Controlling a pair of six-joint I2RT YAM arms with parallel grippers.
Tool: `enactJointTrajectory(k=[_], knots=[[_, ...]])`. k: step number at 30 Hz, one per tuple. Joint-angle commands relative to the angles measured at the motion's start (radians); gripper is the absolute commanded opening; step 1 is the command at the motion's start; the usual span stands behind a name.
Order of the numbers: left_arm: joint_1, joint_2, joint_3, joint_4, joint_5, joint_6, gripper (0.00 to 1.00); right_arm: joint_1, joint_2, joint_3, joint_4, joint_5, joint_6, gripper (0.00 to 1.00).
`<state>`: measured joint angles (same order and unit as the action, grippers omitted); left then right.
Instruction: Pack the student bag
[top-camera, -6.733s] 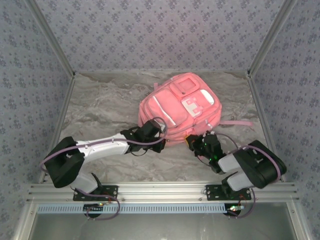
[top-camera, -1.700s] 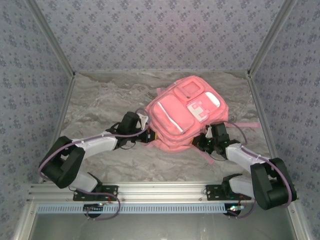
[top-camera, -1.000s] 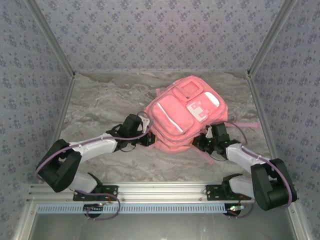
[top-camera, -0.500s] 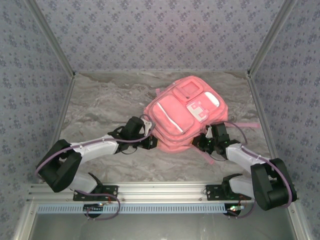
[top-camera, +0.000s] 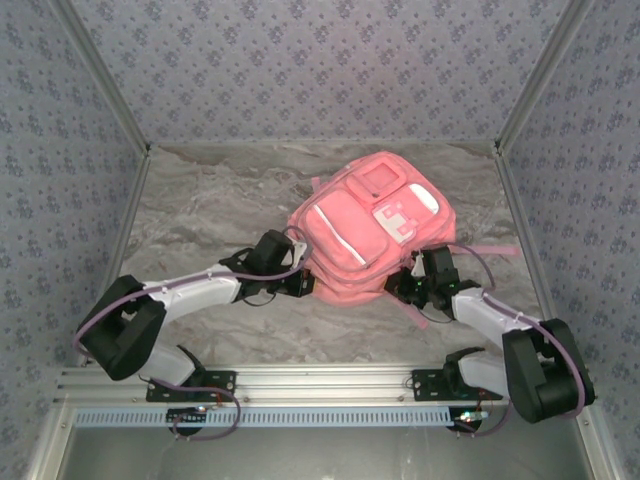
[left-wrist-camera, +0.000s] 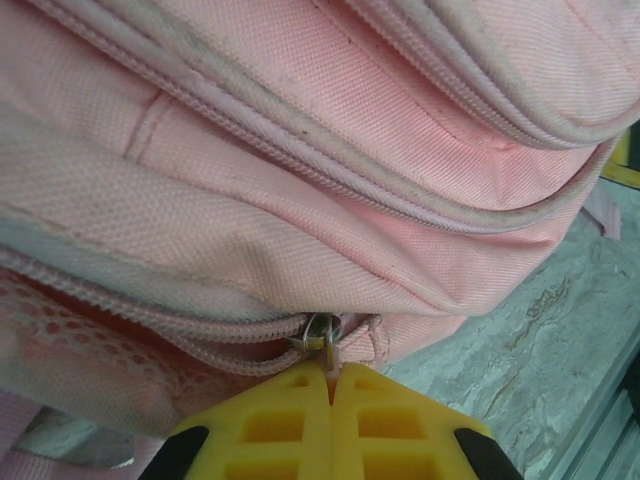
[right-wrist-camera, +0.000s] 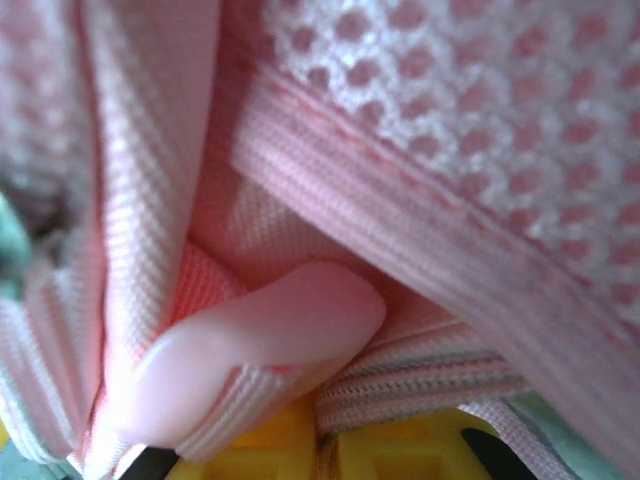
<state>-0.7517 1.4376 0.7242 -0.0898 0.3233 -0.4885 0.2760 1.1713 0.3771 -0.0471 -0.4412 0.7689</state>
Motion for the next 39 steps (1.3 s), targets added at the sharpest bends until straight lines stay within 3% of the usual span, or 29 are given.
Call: enactJointTrajectory(k=[1, 5, 12, 22, 30, 35, 39], knots=[[-0.003, -0.042, 0.042, -0.172, -0.133, 0.039, 0.0, 0.01, -0.042, 0.044, -0.123, 0.118, -0.037, 0.08], [-0.002, -0.02, 0.076, -0.247, -0.206, 0.054, 0.0, 0.01, -0.064, 0.063, -0.2, 0.203, -0.02, 0.01], [0.014, 0.058, 0.145, -0.305, -0.291, 0.074, 0.0, 0.009, -0.067, 0.077, -0.222, 0.232, -0.004, 0.0], [0.102, 0.105, 0.207, -0.315, -0.289, 0.075, 0.0, -0.058, -0.067, 0.127, -0.282, 0.318, -0.012, 0.0], [0.107, 0.154, 0.219, -0.289, -0.236, 0.084, 0.0, -0.127, 0.028, 0.229, -0.271, 0.359, -0.03, 0.01], [0.035, 0.154, 0.195, -0.238, -0.203, 0.088, 0.0, -0.133, 0.154, 0.343, -0.254, 0.389, -0.042, 0.32], [-0.029, 0.149, 0.195, -0.214, -0.178, 0.085, 0.0, -0.133, 0.268, 0.452, -0.224, 0.394, -0.042, 0.47]])
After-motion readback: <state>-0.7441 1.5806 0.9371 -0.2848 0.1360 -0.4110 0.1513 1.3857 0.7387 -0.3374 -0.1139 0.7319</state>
